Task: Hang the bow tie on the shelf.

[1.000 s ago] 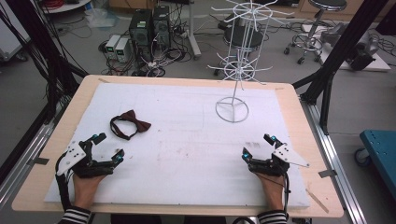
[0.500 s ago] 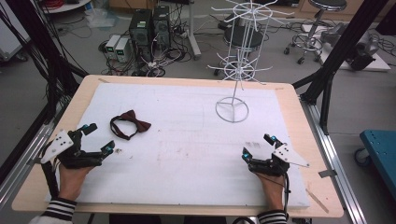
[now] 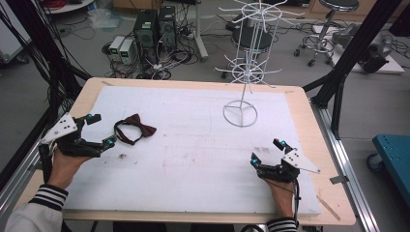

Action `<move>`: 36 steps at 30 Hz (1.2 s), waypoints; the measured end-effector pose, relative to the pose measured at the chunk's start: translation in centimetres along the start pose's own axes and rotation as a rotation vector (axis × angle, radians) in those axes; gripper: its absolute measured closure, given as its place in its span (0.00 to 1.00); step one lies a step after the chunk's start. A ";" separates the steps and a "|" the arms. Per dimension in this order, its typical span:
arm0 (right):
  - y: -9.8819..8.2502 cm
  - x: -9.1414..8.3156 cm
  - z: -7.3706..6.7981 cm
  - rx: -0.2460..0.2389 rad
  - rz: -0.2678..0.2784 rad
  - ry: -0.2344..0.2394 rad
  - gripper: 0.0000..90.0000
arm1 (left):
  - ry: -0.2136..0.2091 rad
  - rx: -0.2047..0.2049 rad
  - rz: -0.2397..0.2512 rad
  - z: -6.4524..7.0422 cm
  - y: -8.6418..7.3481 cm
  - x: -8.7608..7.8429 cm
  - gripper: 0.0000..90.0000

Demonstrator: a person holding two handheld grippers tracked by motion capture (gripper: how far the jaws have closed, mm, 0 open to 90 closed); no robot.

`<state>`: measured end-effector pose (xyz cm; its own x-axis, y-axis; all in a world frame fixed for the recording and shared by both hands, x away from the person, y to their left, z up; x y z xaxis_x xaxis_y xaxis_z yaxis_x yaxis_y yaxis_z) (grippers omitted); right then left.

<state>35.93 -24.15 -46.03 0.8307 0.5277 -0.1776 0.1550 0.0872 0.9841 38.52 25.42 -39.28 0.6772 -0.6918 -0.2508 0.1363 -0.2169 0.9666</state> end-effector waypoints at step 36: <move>0.0 -0.1 -0.1 0.006 0.005 -0.002 0.01 | -0.168 0.173 -0.330 -5.7 1.7 6.2 0.05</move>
<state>35.78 -24.14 -46.01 0.8325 0.5265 -0.1724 0.1539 0.0792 0.9849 47.04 24.65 -38.85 0.4879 -0.6657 -0.5646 0.1928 -0.5486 0.8135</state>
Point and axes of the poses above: each handheld gripper's, and its own axes: x roughly forward along the jaws, y roughly out of its top, z roughly to its right, the point moved 9 cm from there along x, roughly forward along the jaws, and after that the axes turned 4 degrees about -z, right-handed, at the moved point
